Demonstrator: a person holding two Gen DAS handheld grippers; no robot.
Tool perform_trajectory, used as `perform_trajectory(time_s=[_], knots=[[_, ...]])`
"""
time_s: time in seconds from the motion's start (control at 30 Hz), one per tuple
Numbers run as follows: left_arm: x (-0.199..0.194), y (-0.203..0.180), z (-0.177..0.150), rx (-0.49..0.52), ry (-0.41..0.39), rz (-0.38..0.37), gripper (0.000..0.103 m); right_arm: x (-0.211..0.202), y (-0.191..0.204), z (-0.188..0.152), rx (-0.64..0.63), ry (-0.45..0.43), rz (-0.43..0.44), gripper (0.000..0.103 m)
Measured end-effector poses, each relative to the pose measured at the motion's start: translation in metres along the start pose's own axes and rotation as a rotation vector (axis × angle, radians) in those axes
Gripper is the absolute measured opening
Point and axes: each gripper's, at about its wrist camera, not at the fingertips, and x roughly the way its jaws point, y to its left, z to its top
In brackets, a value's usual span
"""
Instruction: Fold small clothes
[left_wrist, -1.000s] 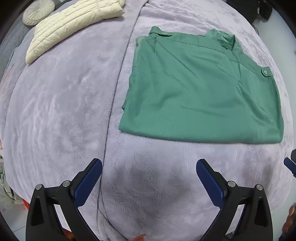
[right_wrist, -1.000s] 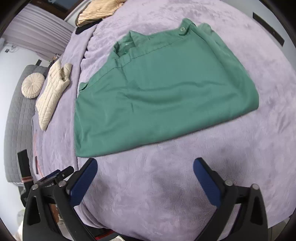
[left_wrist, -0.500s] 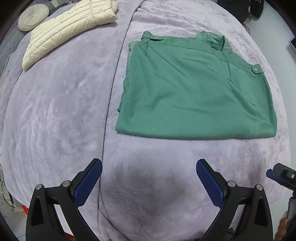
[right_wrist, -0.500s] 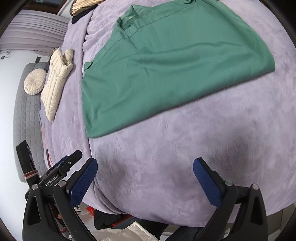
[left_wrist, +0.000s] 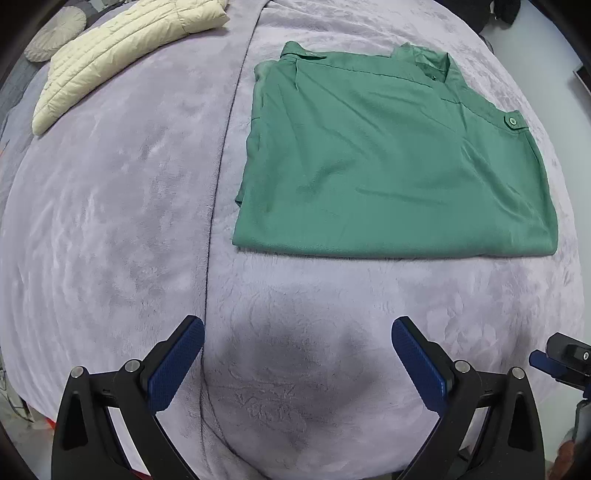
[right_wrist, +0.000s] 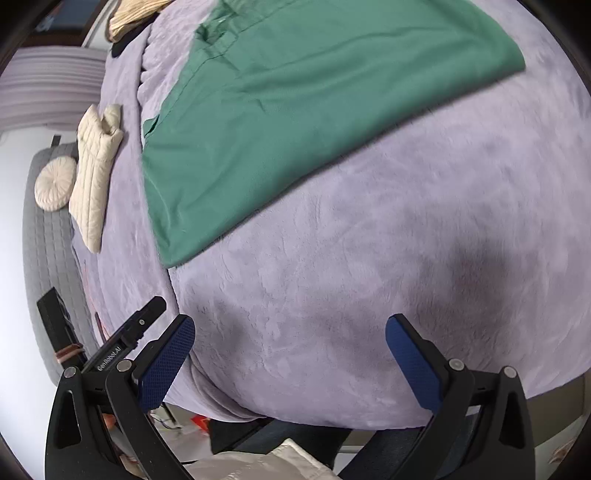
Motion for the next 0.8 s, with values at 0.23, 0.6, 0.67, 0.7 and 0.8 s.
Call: perform_trajectory(time_s=[0.23,0.6,0.67,0.7,0.8], knots=[[0.008,0.01,0.006,-0.007,0.019,0.001,0.101,0.011,0.003,0.008,0.054,0.006,0.06,0.103],[0.019,0.026,0.021,-0.058,0.027,0.004,0.101,0.064,0.026,0.045,0.07,0.061,0.214,0.103],[0.02,0.035,0.025,-0.086,0.023,-0.021,0.101,0.078,0.032,0.051,0.071,0.068,0.248,0.103],[0.021,0.041,0.027,-0.102,0.023,-0.039,0.101,0.084,0.035,0.054,0.071,0.069,0.269,0.103],[0.025,0.059,0.034,-0.155,0.023,-0.088,0.101,0.106,0.044,0.062,0.074,0.068,0.332,0.103]])
